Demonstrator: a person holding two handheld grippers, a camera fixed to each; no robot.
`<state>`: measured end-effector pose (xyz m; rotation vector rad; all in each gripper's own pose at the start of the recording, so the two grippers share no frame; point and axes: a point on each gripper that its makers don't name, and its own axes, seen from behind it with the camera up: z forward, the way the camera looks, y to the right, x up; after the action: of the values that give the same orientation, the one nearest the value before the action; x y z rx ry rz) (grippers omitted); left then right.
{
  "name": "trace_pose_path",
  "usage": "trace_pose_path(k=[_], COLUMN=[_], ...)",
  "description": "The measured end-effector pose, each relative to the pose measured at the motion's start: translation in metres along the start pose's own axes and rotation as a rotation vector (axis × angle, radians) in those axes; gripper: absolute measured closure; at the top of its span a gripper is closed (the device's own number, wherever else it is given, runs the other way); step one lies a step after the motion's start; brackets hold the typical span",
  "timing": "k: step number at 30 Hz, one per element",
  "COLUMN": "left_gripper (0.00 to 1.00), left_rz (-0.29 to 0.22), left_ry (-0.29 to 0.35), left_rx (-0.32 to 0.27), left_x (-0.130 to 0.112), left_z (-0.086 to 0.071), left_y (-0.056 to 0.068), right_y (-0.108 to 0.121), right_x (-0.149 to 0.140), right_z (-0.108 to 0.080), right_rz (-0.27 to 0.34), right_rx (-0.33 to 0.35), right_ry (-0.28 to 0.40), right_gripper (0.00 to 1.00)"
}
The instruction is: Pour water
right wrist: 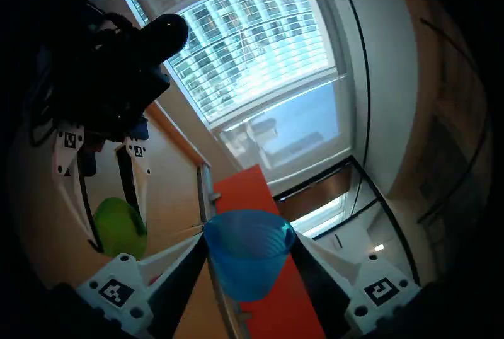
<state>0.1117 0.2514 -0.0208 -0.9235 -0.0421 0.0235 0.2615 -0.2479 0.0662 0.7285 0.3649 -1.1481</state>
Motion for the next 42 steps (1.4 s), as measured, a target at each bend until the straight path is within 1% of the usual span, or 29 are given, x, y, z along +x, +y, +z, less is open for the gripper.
trace_pose_path(k=[3,17,42], left_gripper=[0.11,0.11,0.11], left_rz=[0.0,-0.003,0.005], left_ry=[0.0,0.005,0.007], left_rx=[0.002,0.007,0.007], left_x=[0.0,0.002,0.005], left_z=[0.0,-0.001,-0.001], left_y=[-0.001,-0.004,-0.003], right_y=[0.0,0.01,0.018], right_x=[-0.001,0.003,0.007], right_z=[0.001,0.002,0.001], right_rz=[-0.022,-0.081,-0.208], right_rx=[-0.004,-0.025,-0.041], right_ry=[-0.004,-0.004,-0.005], right_gripper=[0.09,0.09,0.09])
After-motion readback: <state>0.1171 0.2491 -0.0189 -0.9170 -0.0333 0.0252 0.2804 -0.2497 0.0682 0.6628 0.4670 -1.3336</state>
